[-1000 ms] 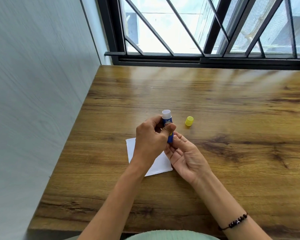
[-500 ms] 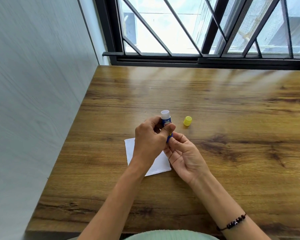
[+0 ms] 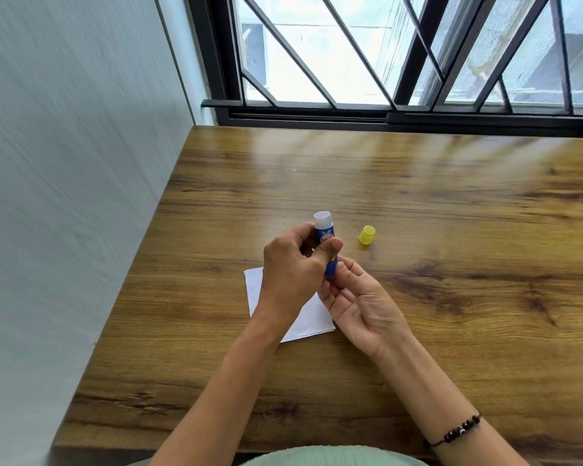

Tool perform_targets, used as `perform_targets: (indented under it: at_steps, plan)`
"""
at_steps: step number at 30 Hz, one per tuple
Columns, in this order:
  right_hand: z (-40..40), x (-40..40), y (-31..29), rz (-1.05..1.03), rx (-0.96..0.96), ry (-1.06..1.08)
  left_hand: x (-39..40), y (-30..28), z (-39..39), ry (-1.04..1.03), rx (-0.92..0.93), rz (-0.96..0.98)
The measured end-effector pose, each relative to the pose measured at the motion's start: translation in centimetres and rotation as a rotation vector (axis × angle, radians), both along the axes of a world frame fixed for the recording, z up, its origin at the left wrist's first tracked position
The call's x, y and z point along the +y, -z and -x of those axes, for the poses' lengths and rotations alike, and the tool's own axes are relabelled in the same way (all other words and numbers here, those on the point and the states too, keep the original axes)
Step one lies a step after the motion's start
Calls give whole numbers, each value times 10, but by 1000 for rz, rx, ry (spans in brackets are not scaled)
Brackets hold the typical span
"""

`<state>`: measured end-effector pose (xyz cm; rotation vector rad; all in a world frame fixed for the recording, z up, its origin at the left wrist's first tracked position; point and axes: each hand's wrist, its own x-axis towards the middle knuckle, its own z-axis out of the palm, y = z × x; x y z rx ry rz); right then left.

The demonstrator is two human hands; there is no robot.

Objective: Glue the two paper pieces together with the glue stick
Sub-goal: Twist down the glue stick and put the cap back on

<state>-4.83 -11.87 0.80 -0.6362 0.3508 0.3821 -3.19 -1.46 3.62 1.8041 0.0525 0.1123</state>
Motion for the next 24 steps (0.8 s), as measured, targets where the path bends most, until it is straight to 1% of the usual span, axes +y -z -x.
perform_targets:
  at_steps: [3,6,9,14,18,20,24]
  plan:
    - [0,0,3,-16,-9,-4,0,1,-1,-5,-2,-1]
    - [2,3,1,-43,60,-33,-1,1,0,-17,0,-7]
    - [3,5,-1,-14,105,-51,-2,1,0,-16,0,-7]
    - [4,4,-2,40,8,0,-1,2,0,-11,-2,-7]
    - [2,4,3,21,-23,39,0,4,-1,-10,8,-4]
    - [2,4,3,-8,-5,27,0,4,-1,-12,5,-14]
    - [3,5,0,-59,104,-47,-1,4,0,-25,3,-18]
